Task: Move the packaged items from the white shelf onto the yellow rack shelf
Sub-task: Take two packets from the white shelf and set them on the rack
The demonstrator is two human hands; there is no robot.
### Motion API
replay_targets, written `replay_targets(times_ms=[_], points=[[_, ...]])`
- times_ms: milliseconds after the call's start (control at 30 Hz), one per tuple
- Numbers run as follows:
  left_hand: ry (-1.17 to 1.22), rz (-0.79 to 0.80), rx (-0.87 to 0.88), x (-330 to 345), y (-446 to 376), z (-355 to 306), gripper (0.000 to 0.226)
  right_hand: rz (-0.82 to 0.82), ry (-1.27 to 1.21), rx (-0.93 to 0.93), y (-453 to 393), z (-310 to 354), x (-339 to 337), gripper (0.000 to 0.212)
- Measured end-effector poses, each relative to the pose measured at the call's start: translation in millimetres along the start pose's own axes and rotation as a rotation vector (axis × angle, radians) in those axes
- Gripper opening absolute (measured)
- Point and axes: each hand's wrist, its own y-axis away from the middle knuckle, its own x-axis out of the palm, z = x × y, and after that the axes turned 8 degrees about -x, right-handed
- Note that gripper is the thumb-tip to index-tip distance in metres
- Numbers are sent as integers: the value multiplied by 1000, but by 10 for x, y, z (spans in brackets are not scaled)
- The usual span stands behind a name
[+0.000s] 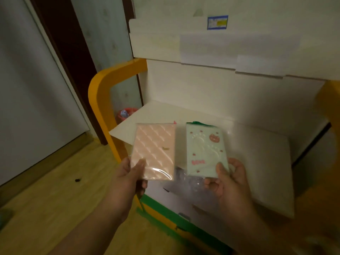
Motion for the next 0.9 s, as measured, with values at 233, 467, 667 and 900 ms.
replay_targets(times_ms=[233, 467, 667, 900], points=[[-72, 45, -62, -190, -879, -269, 32, -100, 50, 28, -573, -189, 468, 29], [-231, 140, -141, -357, -2081, -406, 24, -291, 105, 11, -1090, -503, 888, 34], [-474, 228, -82, -417, -3071, -446, 25, -410, 201, 35, -1471, -680, 1154, 39], [-649, 234, -51, -196, -3630, -447, 37, -436, 240, 46, -1841, -682, 1256, 38]])
